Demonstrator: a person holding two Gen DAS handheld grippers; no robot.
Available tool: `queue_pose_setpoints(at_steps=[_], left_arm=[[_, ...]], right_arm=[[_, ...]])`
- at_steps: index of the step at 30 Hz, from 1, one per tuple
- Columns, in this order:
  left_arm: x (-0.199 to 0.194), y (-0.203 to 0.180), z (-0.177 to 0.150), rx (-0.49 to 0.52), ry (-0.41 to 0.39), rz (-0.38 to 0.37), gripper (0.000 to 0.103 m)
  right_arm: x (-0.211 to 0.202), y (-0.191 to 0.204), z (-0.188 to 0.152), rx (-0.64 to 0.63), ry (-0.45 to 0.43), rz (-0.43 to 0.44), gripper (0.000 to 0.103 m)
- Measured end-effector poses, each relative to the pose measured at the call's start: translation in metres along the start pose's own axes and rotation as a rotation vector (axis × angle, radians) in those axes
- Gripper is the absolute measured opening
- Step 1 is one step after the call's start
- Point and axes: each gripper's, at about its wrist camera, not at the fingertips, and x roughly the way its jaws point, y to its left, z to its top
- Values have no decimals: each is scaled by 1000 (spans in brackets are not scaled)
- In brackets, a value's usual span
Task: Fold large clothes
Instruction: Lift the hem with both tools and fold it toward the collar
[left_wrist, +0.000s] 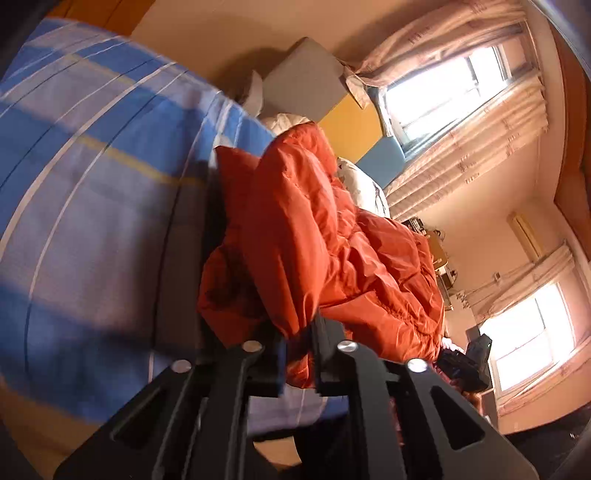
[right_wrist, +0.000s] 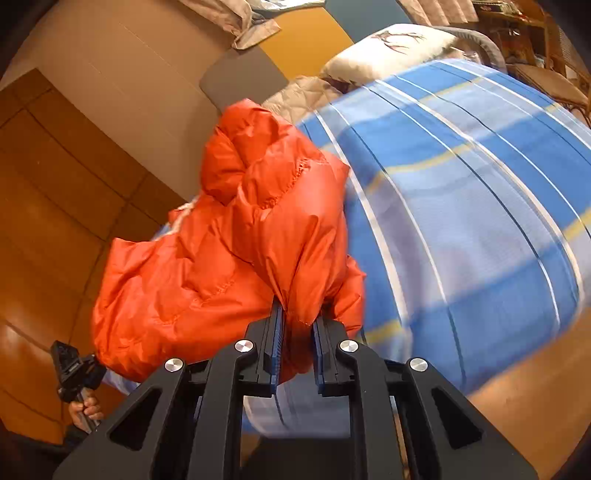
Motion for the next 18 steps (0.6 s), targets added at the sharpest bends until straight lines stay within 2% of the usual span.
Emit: queue_pose_setpoints(at_steps=[1,2,3,4,5,6,9,12,14,16,17,18], left_arm=[[-2,1,-5,3,-4,41,30],[-6,3,-8,4,-18,70,40],[-11,4,-7,11,-37,98,63],[-15,4,-7,19,-58,127,75],[-18,3,-3,33,-73,155,75],[-18,0,4,67,-76,172,75],[-13,-10,22,134,-88,191,75],[2,-21,45,192,-89,183,75],[10,-27,54,214,-77,178,75],[24,-30,64,230,-60,175,73],[33,-31,68,240,-40,167,71],[38,-33,71,249,-25,163,63]], right_arm=[[-4,1,-6,-20,3,-22,17],[-6,1,-10,-33,5,-45,26],[-6,2,-11,-39,8,-57,41],[-6,3,-9,-53,0,-95,50],[-8,5,-6,-72,-20,-140,62],[-11,8,0,-91,-48,-164,66],[-10,21,23,-163,-107,-233,69],[9,37,53,-265,-126,-291,69],[25,44,69,-307,-110,-299,69],[42,47,83,-336,-89,-303,76],[57,49,92,-361,-56,-312,77],[66,50,96,-369,-38,-318,77]])
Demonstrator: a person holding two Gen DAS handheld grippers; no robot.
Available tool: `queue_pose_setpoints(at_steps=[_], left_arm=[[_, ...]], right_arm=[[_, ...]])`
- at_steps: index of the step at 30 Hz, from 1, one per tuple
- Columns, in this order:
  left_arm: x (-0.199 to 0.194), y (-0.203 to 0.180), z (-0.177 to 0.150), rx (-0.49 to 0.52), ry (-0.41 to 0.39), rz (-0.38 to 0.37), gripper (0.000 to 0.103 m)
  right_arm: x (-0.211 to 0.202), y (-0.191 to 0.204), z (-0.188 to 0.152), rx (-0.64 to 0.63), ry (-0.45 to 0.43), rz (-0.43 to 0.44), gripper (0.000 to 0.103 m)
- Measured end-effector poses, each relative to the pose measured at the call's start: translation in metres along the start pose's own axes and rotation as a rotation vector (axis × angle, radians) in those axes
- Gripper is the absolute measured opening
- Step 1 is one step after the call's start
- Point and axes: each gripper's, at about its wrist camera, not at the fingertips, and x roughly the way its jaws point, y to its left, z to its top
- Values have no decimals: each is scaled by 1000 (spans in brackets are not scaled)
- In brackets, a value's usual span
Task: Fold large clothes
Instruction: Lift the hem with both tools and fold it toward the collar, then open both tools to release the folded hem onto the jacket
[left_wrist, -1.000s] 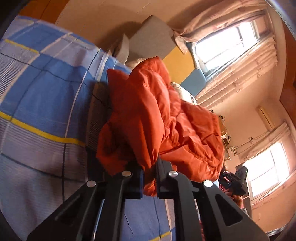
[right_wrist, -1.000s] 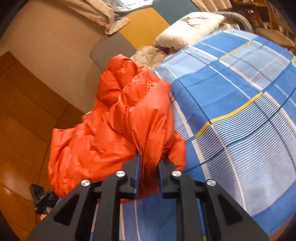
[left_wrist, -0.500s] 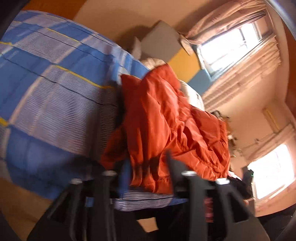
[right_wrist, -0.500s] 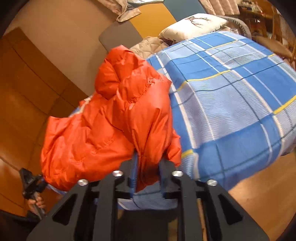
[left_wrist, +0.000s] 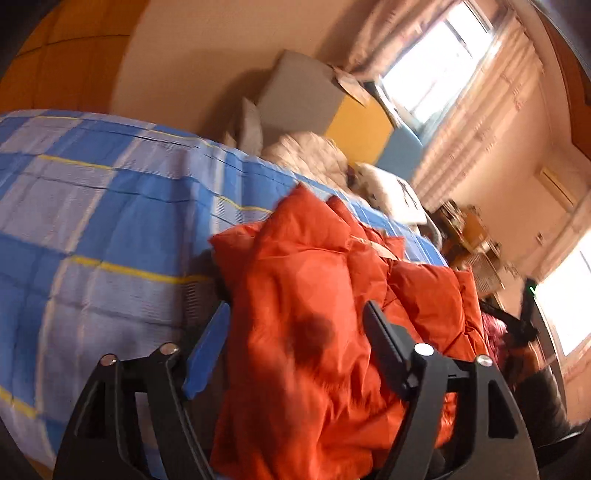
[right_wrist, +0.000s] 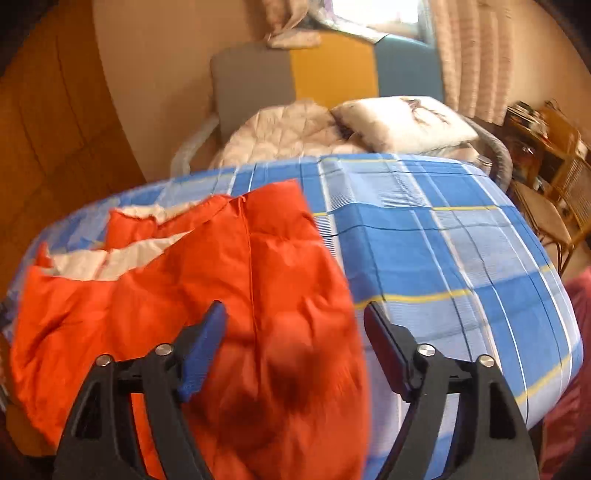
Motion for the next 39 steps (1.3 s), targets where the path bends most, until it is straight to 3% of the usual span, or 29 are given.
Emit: queue_pose_setpoints(at_steps=[1,2,3,4,6,9,15,22,32,39], left_arm=[[9,-3,2,15,20,17,55],[16,-6,3,33,38,18,49],[20,-9,4,50,47,18,35],[24,-12,4,72,51,37,23],[26,-14,4,87,44,46,12],[16,-14,6,80,-8,62,6],[-2,4,21,-31,-128,39,4],[25,11,44,-97,-165,80,3],[102,33,60,-103,-34,249,3],[119,35,55,-105,-4,295,5]], right_arm=[[14,4,4,-25,37,13,77],[23,7,6,-47,55,1,70],[29,8,6,-60,65,-1,49],[36,11,6,-73,89,14,42],[40,15,6,-109,93,-11,21],[29,14,7,-91,54,-33,12],[5,0,21,10,-58,-50,7],[15,3,51,78,-142,-83,6],[105,0,57,107,-35,-194,6],[128,-5,52,117,5,-220,6]])
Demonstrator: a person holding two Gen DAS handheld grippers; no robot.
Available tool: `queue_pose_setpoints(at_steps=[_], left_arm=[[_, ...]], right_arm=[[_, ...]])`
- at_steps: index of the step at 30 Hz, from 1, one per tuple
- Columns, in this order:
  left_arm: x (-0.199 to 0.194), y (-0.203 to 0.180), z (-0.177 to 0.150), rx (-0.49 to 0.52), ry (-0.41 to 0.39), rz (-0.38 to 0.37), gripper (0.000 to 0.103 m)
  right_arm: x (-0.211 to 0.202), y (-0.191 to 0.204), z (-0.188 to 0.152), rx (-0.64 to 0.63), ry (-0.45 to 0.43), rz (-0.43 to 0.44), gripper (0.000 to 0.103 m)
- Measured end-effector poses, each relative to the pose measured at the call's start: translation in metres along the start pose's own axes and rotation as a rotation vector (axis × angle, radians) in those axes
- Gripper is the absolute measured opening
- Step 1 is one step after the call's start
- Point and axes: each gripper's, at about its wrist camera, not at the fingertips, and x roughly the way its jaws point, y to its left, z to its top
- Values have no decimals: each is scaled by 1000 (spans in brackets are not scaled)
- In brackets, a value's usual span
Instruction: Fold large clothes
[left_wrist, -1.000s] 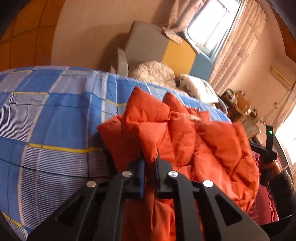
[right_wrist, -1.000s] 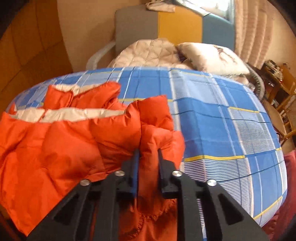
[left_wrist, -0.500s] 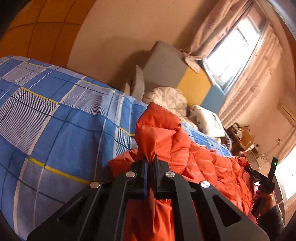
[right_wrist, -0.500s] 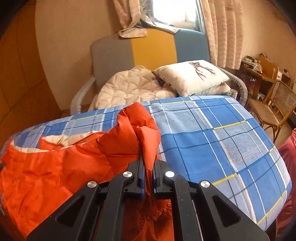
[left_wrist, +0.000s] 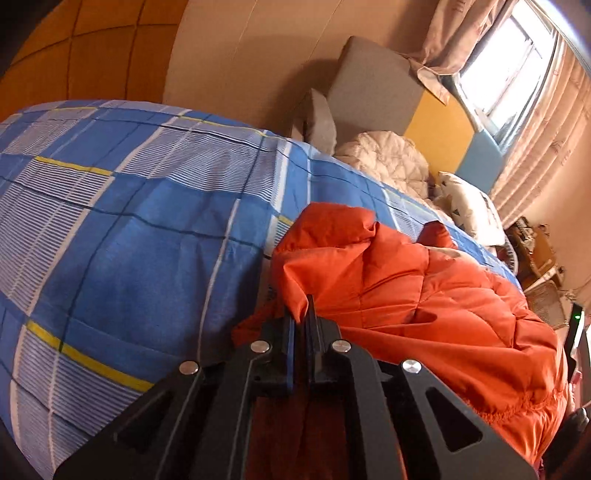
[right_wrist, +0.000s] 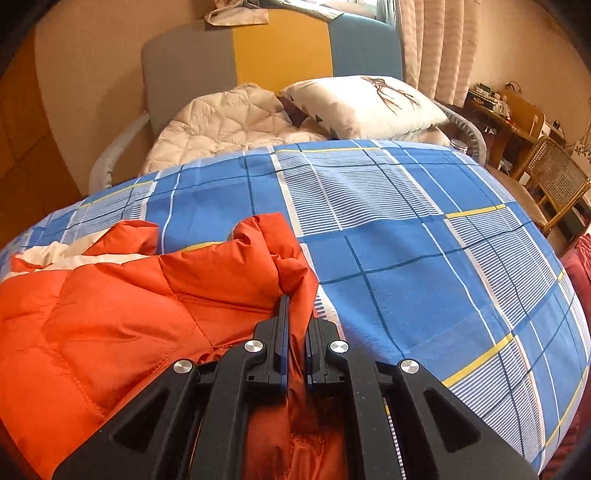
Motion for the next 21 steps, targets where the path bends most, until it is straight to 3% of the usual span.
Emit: queue_pose_setpoints(at_steps=[2,4,5,6,14,21], left_arm=[[-7,-1,0,-4,-10,21,12],[-18,1,-2,-38,-27,29,37],[-26,3,-3,-61,-51,33,43],[-35,4,-5,-71,-74,35,49],[-97,-11,-33,-121,-189,42,49],[-120,-78,-61,6,-196,-58,50]], right_arm=[[-4,-2,0,13,-2,11,11],[-10,-9,0,44,1,14,30],[-14,-11,0,53,-4,7,49],[-23,-15,-2,73,-28,2,57],[-87,-10,-27,95,-119,27,58],[-129,39,-54,70,-145,128,58]])
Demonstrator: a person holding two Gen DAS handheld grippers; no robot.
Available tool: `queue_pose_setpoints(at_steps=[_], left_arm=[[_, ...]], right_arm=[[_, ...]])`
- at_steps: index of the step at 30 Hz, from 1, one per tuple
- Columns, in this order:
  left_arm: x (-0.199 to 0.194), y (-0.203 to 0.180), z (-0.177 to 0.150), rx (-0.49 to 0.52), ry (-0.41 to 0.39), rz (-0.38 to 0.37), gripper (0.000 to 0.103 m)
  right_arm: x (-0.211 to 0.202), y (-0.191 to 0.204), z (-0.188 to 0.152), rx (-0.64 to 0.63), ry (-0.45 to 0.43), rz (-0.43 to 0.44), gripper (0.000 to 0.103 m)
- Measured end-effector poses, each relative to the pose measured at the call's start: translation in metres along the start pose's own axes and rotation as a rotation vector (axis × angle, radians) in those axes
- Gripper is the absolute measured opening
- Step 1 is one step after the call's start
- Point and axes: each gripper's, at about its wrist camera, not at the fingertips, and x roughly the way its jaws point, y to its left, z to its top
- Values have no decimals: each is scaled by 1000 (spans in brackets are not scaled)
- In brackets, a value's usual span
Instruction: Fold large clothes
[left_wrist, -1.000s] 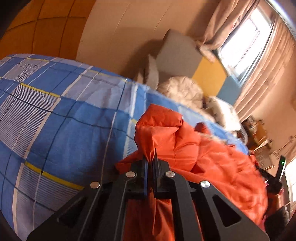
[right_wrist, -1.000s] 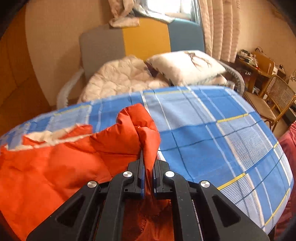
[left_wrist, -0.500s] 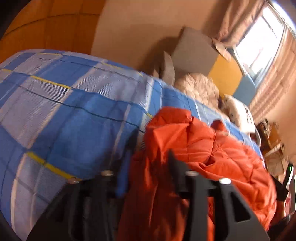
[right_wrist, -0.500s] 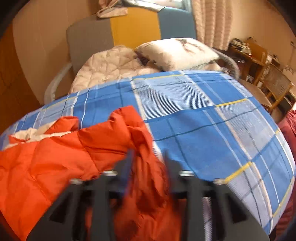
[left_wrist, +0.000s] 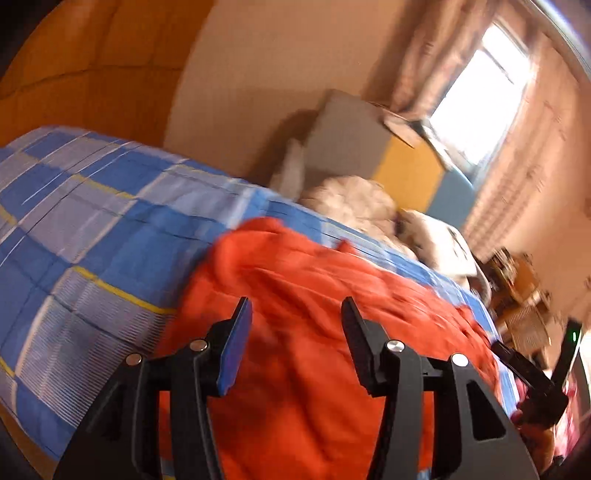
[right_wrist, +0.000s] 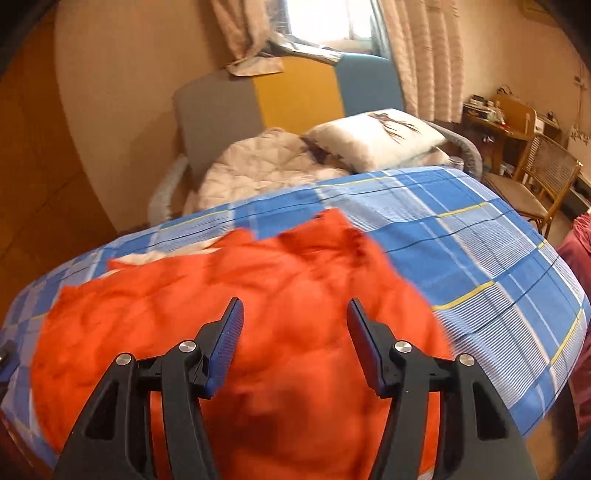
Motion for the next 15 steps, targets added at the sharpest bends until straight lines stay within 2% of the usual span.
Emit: queue_pose_setpoints(at_steps=[3,6,9,15], left_arm=[[8,-40,-8,90,25,-56,51],[22,-62,-12,115,46,-62,50],[40,-73,-13,115,64,-61,50],[75,-87,-16,143,99,-34,50]], right_arm=[[-5,25,-6,-28,-19,28,58],[1,45,-11,-61,-16,51,58],[8,61,-15,-89,-37,45,58],[37,78,-19,-120,-24,30,58]])
